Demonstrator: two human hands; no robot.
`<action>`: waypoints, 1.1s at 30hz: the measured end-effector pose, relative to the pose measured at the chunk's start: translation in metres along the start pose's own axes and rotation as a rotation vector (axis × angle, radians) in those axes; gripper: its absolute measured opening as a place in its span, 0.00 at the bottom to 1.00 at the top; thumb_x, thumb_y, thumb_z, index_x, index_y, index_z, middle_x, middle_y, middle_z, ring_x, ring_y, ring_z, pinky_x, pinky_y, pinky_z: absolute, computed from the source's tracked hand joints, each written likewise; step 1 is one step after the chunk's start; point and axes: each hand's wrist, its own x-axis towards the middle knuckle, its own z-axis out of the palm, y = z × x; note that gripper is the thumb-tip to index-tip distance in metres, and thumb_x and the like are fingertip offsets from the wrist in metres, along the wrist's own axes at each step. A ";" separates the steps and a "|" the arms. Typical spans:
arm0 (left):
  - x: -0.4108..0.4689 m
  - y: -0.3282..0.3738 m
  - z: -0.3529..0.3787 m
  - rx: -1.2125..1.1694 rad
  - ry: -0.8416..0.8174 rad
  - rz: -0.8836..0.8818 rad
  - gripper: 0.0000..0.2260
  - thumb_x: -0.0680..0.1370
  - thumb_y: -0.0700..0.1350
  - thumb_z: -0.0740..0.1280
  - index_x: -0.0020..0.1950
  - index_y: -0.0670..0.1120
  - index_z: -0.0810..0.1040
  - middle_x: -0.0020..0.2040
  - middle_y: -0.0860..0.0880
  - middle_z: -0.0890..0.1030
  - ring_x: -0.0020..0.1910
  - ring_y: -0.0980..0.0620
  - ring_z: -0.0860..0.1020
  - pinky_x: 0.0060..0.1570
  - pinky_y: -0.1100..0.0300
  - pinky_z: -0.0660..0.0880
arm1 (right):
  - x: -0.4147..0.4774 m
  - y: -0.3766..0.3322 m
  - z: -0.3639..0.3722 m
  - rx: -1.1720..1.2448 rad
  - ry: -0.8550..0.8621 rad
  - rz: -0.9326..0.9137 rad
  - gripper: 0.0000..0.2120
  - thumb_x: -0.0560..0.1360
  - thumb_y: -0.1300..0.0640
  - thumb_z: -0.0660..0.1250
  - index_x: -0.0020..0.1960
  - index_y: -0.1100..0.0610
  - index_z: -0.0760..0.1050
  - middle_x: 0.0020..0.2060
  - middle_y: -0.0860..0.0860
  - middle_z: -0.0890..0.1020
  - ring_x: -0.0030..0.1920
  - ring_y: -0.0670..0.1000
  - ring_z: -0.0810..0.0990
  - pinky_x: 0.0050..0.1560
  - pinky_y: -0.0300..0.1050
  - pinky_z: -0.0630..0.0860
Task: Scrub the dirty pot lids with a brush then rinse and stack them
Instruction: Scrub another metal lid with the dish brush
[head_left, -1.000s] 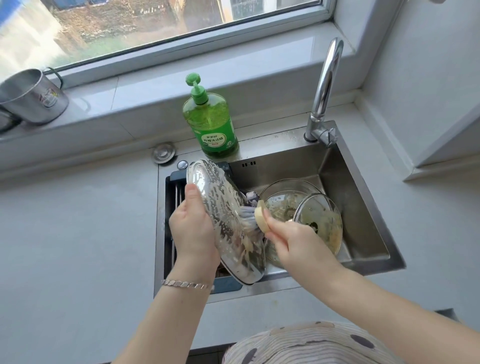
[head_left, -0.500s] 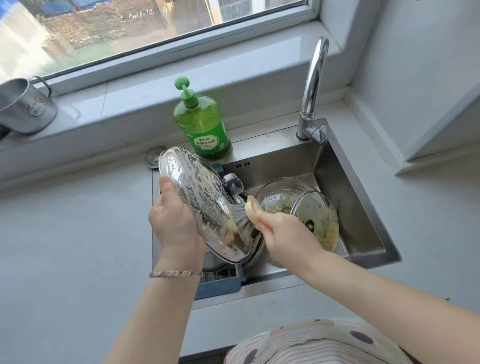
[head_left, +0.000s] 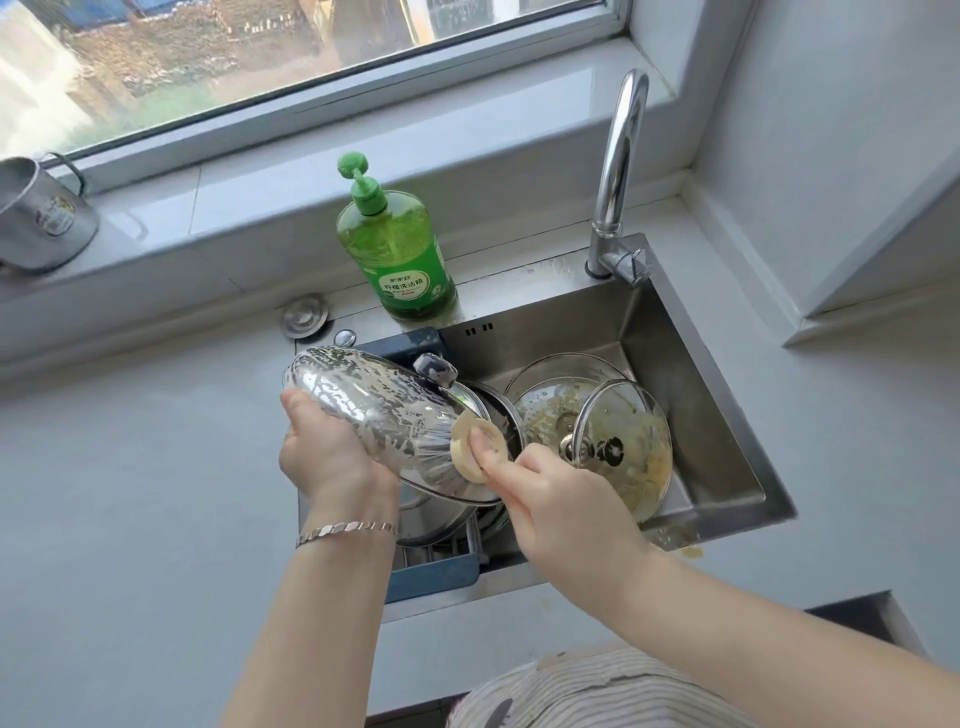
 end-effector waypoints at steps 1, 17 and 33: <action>-0.001 0.001 0.001 -0.009 0.019 -0.008 0.16 0.81 0.54 0.58 0.36 0.47 0.68 0.33 0.52 0.73 0.26 0.56 0.73 0.22 0.68 0.72 | 0.001 0.005 0.002 -0.007 -0.001 0.022 0.24 0.69 0.63 0.65 0.65 0.55 0.75 0.29 0.49 0.66 0.20 0.54 0.69 0.17 0.45 0.69; -0.004 0.002 0.009 0.036 0.106 -0.041 0.17 0.80 0.54 0.57 0.37 0.46 0.71 0.31 0.53 0.71 0.30 0.53 0.71 0.33 0.60 0.71 | 0.019 0.003 0.000 0.055 0.155 -0.054 0.19 0.72 0.59 0.59 0.61 0.52 0.78 0.29 0.46 0.67 0.21 0.53 0.69 0.18 0.43 0.65; 0.021 0.003 -0.013 -0.013 -0.020 -0.242 0.16 0.78 0.42 0.55 0.31 0.48 0.55 0.17 0.54 0.58 0.15 0.56 0.57 0.24 0.67 0.61 | -0.003 0.078 0.002 0.252 -0.109 0.315 0.22 0.78 0.59 0.62 0.69 0.44 0.66 0.38 0.51 0.79 0.38 0.52 0.77 0.39 0.44 0.72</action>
